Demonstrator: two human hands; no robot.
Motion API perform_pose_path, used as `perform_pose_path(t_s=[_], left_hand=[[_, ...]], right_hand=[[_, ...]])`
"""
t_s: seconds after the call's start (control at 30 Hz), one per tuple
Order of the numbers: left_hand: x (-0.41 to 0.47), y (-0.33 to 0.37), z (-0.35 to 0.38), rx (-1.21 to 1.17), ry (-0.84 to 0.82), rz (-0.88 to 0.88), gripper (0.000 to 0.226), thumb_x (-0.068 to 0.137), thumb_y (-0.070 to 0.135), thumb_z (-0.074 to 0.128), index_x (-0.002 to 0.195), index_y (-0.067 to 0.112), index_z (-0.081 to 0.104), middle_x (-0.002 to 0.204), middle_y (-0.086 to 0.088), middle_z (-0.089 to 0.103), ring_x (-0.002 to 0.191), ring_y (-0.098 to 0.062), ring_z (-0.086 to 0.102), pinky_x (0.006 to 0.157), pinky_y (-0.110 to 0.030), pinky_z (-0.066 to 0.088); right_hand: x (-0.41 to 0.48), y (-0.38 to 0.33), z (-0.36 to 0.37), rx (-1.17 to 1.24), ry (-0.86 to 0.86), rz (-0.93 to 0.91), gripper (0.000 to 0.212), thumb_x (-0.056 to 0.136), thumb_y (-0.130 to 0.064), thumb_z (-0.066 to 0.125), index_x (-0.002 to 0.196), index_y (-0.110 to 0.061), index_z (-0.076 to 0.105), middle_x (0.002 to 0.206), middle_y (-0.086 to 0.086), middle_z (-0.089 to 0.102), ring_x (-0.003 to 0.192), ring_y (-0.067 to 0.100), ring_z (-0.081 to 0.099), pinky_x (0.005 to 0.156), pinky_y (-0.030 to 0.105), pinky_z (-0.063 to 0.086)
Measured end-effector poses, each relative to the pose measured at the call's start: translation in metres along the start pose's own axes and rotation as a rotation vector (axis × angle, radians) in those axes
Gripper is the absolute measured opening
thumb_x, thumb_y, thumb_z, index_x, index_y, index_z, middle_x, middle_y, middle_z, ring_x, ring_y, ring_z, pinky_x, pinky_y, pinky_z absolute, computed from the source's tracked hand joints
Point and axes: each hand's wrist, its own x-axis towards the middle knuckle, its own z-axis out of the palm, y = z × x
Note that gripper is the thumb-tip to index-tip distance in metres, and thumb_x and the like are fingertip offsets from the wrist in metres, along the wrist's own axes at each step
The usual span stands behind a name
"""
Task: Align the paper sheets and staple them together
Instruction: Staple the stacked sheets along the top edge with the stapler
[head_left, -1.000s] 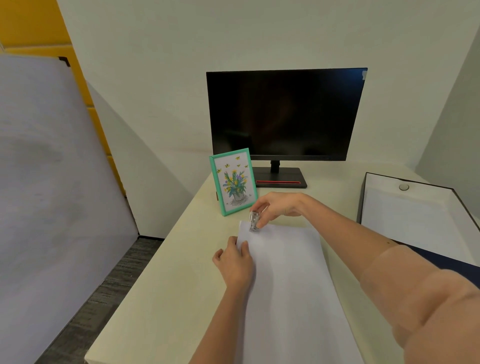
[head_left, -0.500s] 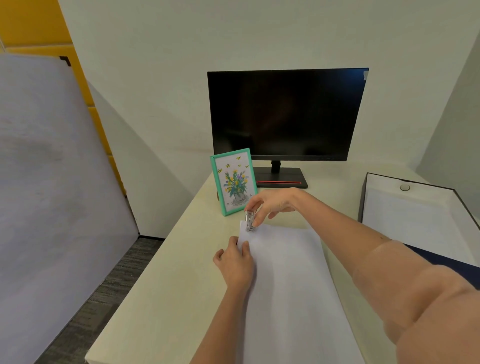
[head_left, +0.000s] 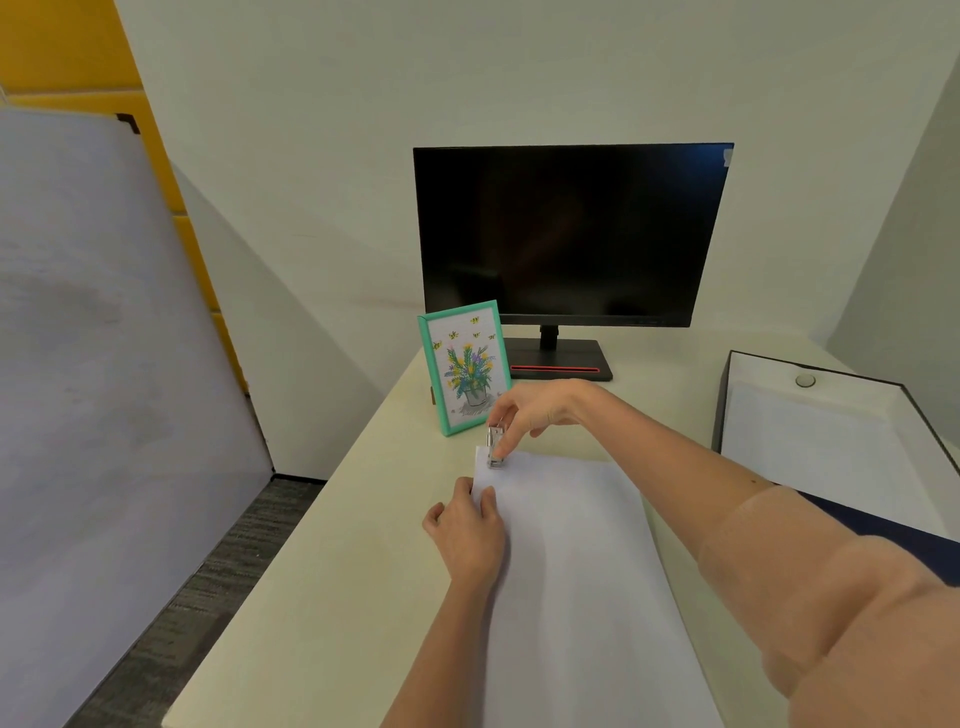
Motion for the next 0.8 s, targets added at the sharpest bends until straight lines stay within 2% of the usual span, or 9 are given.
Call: perform_pose_path(t_s=[0.33, 0.57, 0.7, 0.8], left_hand=[[-0.001, 0.001, -0.002, 0.006, -0.016, 0.002, 0.025, 0.098, 0.024, 0.039, 0.111, 0.009, 0.053, 0.090, -0.010, 0.070, 0.104, -0.027, 0.052, 0.111, -0.033, 0.021], [0.000, 0.000, -0.002, 0.003, -0.029, -0.002, 0.025, 0.099, 0.024, 0.038, 0.112, 0.010, 0.053, 0.096, -0.010, 0.070, 0.108, -0.027, 0.051, 0.110, -0.033, 0.020], [0.000, -0.001, -0.002, 0.017, -0.037, 0.002, 0.024, 0.098, 0.023, 0.038, 0.112, 0.011, 0.054, 0.095, -0.010, 0.071, 0.106, -0.027, 0.052, 0.110, -0.032, 0.021], [0.001, -0.001, -0.001, 0.030, -0.036, 0.001, 0.024, 0.098, 0.024, 0.039, 0.112, 0.011, 0.054, 0.095, -0.010, 0.071, 0.105, -0.027, 0.053, 0.109, -0.032, 0.021]], right_hand=[[-0.002, 0.001, -0.003, 0.041, -0.037, 0.024, 0.063, 0.073, -0.020, 0.082, 0.129, -0.013, 0.054, 0.109, -0.006, 0.053, 0.111, 0.015, 0.050, 0.093, 0.030, 0.045], [-0.003, 0.003, -0.004, 0.086, -0.007, -0.015, 0.048, 0.069, -0.016, 0.084, 0.112, -0.010, 0.061, 0.109, 0.000, 0.059, 0.105, 0.017, 0.058, 0.085, 0.026, 0.051], [0.001, 0.008, -0.001, 0.139, 0.042, -0.053, 0.033, 0.069, -0.011, 0.084, 0.092, -0.008, 0.061, 0.102, 0.015, 0.070, 0.090, 0.023, 0.068, 0.082, 0.029, 0.056], [0.002, 0.010, -0.001, 0.154, 0.051, -0.058, 0.032, 0.069, -0.010, 0.083, 0.093, -0.008, 0.062, 0.102, 0.017, 0.071, 0.089, 0.023, 0.069, 0.081, 0.029, 0.056]])
